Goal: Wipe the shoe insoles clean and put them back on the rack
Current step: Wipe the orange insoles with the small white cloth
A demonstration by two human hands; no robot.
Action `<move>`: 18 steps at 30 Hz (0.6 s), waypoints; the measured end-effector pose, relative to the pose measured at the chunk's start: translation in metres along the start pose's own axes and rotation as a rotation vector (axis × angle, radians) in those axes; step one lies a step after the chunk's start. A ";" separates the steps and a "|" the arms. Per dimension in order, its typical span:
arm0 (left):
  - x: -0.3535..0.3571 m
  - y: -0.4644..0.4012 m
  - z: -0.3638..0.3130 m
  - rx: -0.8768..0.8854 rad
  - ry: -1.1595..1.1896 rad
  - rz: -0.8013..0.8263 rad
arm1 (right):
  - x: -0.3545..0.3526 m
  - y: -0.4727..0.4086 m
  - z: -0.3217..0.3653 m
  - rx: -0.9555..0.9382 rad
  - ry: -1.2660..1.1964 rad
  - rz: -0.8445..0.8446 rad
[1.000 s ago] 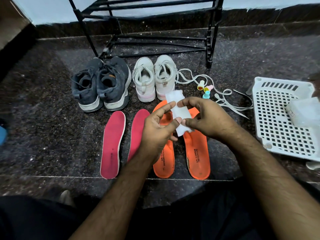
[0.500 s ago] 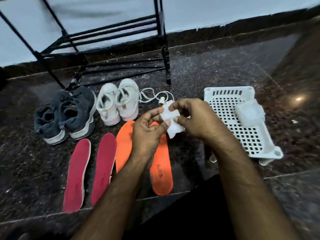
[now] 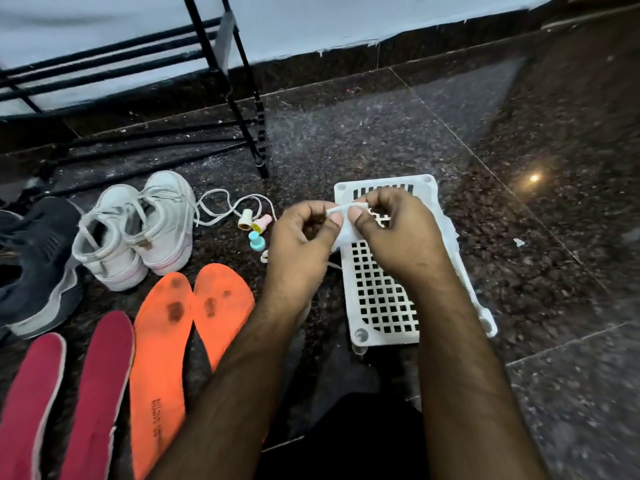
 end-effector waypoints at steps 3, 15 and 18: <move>0.030 -0.003 0.002 -0.147 0.204 -0.069 | -0.009 -0.006 -0.012 0.080 -0.149 -0.055; 0.117 0.008 0.028 -0.043 -0.162 -0.248 | -0.050 -0.020 -0.051 0.220 0.044 -0.481; 0.121 0.013 0.026 0.042 -0.314 -0.186 | -0.051 -0.028 -0.062 0.222 0.109 -0.486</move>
Point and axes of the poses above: each hand's wrist, its own y-axis away from the middle knuckle, its own x-axis out of the palm, z = x × y, the point moved 3 cm from there along -y, towards the middle knuckle, and after that the axes turned 12 degrees about x, right-handed, at the moved point
